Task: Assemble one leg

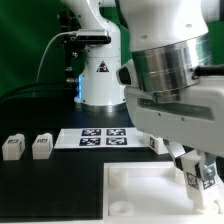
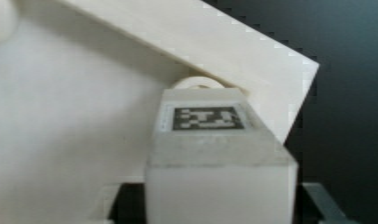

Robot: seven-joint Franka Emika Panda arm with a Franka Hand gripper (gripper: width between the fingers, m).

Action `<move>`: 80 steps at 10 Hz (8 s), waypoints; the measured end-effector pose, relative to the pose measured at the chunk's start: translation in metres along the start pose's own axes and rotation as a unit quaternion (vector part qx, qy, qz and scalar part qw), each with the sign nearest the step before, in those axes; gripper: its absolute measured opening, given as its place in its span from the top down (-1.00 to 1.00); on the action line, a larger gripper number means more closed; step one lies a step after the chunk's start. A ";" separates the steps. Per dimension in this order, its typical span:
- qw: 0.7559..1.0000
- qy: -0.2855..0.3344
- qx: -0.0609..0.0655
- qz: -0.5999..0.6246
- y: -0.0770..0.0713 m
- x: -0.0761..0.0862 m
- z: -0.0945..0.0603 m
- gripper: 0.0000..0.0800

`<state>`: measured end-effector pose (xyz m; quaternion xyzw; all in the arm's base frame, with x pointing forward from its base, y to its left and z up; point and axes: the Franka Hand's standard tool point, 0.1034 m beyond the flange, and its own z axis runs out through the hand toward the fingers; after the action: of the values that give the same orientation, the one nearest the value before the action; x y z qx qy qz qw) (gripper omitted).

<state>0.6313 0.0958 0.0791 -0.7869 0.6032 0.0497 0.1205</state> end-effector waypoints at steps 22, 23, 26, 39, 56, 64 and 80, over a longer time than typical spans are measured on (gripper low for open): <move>0.951 0.022 -0.062 -0.303 0.001 -0.024 0.012 0.27; 0.970 0.023 -0.059 -0.233 -0.001 -0.024 0.011 0.27; 0.996 0.018 -0.031 0.079 -0.008 -0.021 0.008 0.27; 0.979 0.000 -0.056 -0.196 -0.001 -0.026 0.009 -0.62; 0.993 0.024 0.018 0.111 -0.003 -0.018 0.018 0.26; 0.953 0.034 -0.022 -0.300 -0.007 -0.022 0.013 -0.62; 0.989 0.026 -0.020 0.143 -0.004 -0.009 0.012 0.26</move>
Offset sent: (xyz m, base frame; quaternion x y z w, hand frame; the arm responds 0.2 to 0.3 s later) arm 0.0000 0.0000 0.0000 0.0000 0.0000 0.0000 1.0000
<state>0.6333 0.1079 0.0703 -0.6958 0.7114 0.0574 0.0806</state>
